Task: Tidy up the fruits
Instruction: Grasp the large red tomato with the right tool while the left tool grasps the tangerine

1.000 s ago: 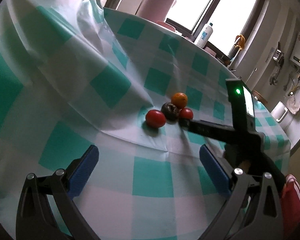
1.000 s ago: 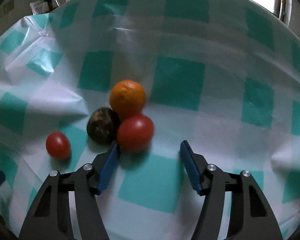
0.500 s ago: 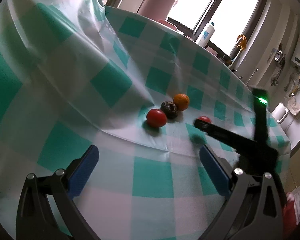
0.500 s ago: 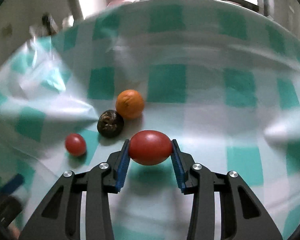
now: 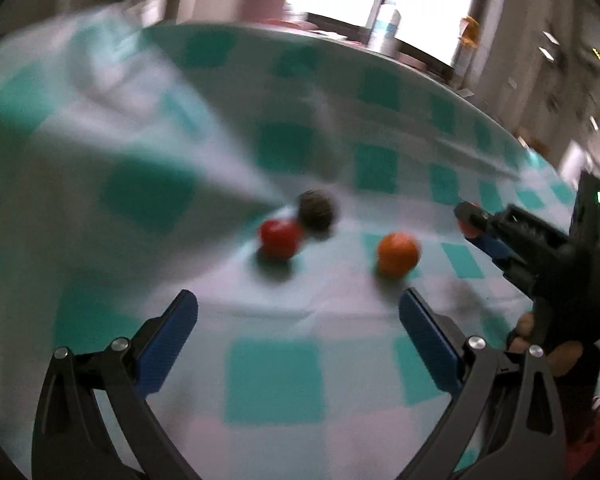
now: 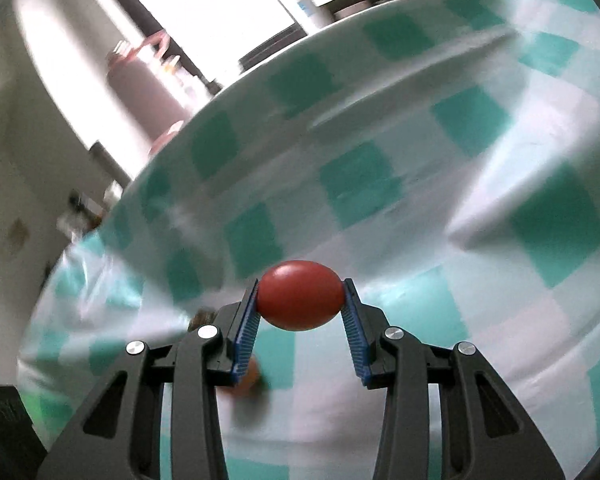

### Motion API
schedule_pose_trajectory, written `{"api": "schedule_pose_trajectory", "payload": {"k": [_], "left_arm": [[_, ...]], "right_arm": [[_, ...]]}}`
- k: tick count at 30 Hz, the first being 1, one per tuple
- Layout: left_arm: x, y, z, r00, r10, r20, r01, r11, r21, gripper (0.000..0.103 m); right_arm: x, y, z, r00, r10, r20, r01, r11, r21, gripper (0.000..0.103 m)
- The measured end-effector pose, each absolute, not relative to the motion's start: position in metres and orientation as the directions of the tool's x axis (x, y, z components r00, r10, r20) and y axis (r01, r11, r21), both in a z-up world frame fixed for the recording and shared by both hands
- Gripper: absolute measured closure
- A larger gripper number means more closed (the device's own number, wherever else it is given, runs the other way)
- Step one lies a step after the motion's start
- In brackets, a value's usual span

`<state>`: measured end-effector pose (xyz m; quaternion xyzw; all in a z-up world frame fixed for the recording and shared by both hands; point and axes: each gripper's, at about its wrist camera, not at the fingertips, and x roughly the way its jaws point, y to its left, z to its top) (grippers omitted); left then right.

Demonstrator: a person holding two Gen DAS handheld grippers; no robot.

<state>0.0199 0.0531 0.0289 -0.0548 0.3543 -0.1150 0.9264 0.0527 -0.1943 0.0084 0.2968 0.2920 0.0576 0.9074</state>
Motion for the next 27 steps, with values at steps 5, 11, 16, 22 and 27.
{"api": "schedule_pose_trajectory", "payload": {"k": [5, 11, 16, 22, 27], "left_arm": [[0.044, -0.019, 0.022, 0.668, -0.309, -0.677, 0.37, 0.927, -0.058, 0.002], [0.067, -0.042, 0.01, 0.584, -0.376, -0.719, 0.436, 0.893, -0.113, 0.024], [0.083, -0.053, 0.004, 0.543, -0.395, -0.741, 0.441, 0.885, -0.149, 0.031], [0.075, -0.056, 0.0, 0.527, -0.381, -0.759, 0.438, 0.888, -0.142, 0.064], [0.064, -0.038, 0.001, 0.541, -0.395, -0.742, 0.393, 0.899, -0.192, 0.065]], "right_arm": [[0.047, -0.23, 0.006, 0.863, 0.202, -0.463, 0.169, 0.748, 0.641, 0.063], [0.046, -0.254, -0.001, 0.869, 0.18, -0.461, 0.225, 0.686, 0.692, 0.063], [0.046, -0.253, -0.004, 0.864, 0.185, -0.468, 0.226, 0.687, 0.69, 0.063], [0.046, -0.251, -0.003, 0.858, 0.185, -0.478, 0.228, 0.698, 0.679, 0.063], [0.047, -0.248, -0.003, 0.853, 0.189, -0.487, 0.224, 0.711, 0.667, 0.063]]}}
